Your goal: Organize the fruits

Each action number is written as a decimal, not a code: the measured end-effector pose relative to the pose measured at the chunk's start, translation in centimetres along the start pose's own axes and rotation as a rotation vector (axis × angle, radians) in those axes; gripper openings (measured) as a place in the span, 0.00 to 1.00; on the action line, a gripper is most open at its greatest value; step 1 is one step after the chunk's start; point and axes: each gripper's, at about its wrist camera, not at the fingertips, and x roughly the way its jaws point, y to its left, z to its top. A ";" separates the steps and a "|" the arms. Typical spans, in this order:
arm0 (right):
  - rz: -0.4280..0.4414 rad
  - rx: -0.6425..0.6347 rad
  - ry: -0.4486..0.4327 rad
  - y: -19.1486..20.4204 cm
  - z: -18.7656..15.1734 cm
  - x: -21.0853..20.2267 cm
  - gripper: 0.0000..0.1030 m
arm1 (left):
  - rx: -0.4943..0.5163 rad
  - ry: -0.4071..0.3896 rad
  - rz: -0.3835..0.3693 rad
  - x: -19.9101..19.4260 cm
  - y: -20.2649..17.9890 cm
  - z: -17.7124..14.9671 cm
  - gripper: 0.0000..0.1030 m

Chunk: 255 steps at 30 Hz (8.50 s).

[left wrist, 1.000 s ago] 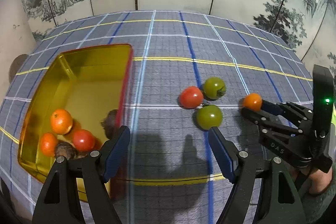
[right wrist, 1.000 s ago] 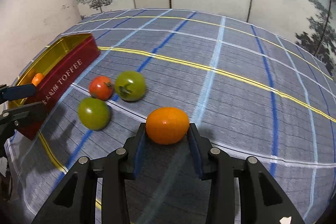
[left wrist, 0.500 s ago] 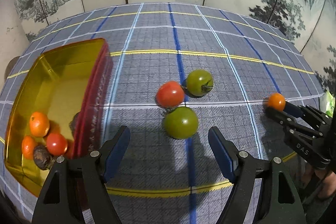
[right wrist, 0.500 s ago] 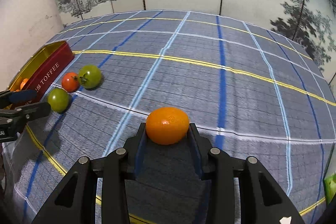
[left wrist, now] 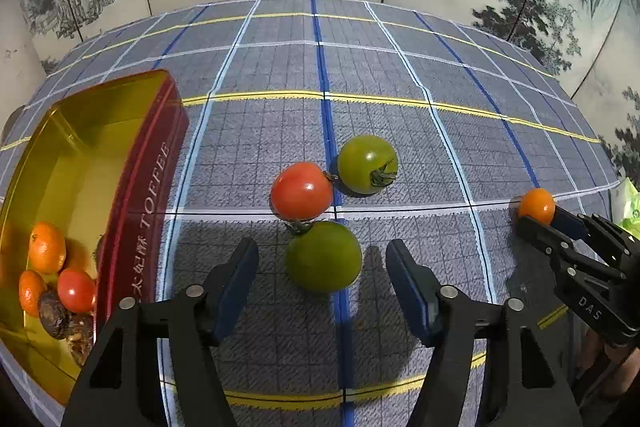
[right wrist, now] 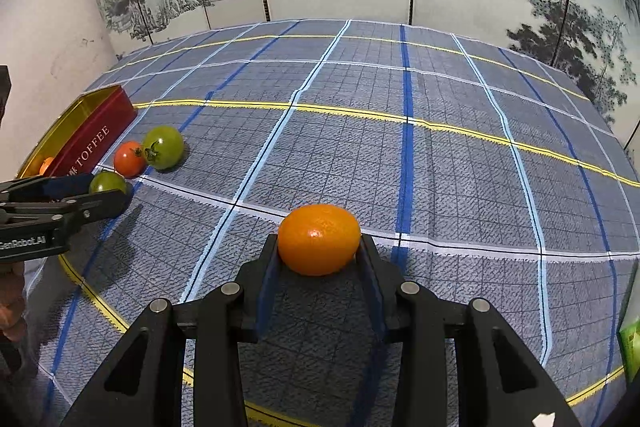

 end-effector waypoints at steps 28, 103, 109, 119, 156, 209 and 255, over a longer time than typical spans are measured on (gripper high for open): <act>0.000 0.000 0.001 0.1 0.0 0.1 0.35 | -0.001 0.009 -0.004 -1.8 1.5 -1.6 0.36; -0.058 -0.041 0.012 0.9 0.0 0.3 0.36 | -0.161 -0.003 0.221 -7.6 16.2 -5.7 0.37; -0.059 -0.041 0.012 0.9 0.0 0.3 0.37 | -0.164 0.004 0.222 -7.7 16.3 -5.7 0.38; -0.058 -0.040 0.012 0.9 -0.1 0.2 0.37 | -0.153 0.008 0.230 -7.9 16.1 -5.7 0.38; 0.088 -0.128 -0.063 8.9 4.0 -2.2 0.34 | -0.276 -0.150 0.237 -12.6 19.1 -7.8 0.62; 0.360 -0.477 0.058 31.5 3.3 2.0 0.36 | -0.411 -0.136 0.332 -14.5 26.3 -11.2 0.65; 0.172 -0.196 0.016 13.0 1.1 0.0 0.39 | -0.307 -0.138 0.263 -13.7 20.7 -8.2 0.66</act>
